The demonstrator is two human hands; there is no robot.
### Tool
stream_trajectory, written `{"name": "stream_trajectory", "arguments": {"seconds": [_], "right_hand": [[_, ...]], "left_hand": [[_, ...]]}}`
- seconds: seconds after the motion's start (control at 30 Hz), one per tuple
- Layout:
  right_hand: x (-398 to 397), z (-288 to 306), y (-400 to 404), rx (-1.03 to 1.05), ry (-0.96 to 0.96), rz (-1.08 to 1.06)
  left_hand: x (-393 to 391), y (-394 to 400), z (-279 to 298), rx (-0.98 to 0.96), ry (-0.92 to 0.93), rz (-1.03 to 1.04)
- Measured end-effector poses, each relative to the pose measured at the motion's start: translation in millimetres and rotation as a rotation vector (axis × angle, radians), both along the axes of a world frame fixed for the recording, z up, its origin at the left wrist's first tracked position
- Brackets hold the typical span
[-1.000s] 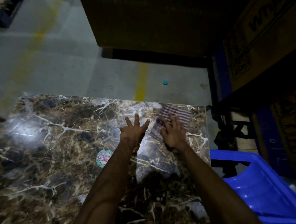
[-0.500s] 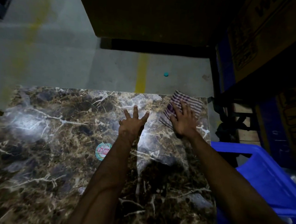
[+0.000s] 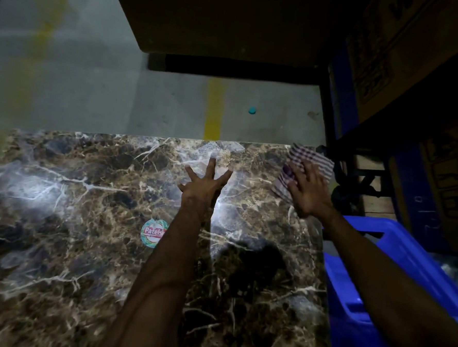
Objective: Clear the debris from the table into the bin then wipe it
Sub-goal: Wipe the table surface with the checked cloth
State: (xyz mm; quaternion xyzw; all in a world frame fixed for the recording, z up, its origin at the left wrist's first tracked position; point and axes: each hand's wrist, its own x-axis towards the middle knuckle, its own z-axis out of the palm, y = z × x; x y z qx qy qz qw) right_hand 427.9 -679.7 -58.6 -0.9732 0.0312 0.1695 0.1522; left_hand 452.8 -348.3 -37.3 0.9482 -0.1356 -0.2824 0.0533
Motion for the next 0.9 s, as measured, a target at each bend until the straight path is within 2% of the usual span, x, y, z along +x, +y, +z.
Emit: {"name": "stream_trajectory", "arguments": {"seconds": [0.13,0.27,0.37,0.5,0.6,0.7,0.77,0.9], "right_hand": [[38,-10,48,-0.01,-0.121,-0.029],[-2,-10,91,0.022,-0.119,0.115],[-49,-14,71,-0.004,-0.17,0.206],[-83,-14,28,-0.046,-0.146,0.125],[-64,-12,27,-0.044,-0.173,0.045],[-10,-12,42,-0.04,-0.2,-0.101],[26,-14,58,-0.03,-0.227,-0.127],[27,-15,99,-0.037,-0.193,0.091]], "left_hand": [[9,4,-13,-0.063,0.015,-0.031],[13,3,-10,-0.025,0.14,-0.036],[17,-13,21,0.001,0.215,-0.039],[5,-47,35,0.03,0.215,0.125],[-3,-62,37,0.05,0.233,0.203],[-6,-63,36,0.015,0.187,0.164],[-7,-62,33,-0.003,0.159,0.134],[-6,-70,31,-0.02,0.171,0.142]]}}
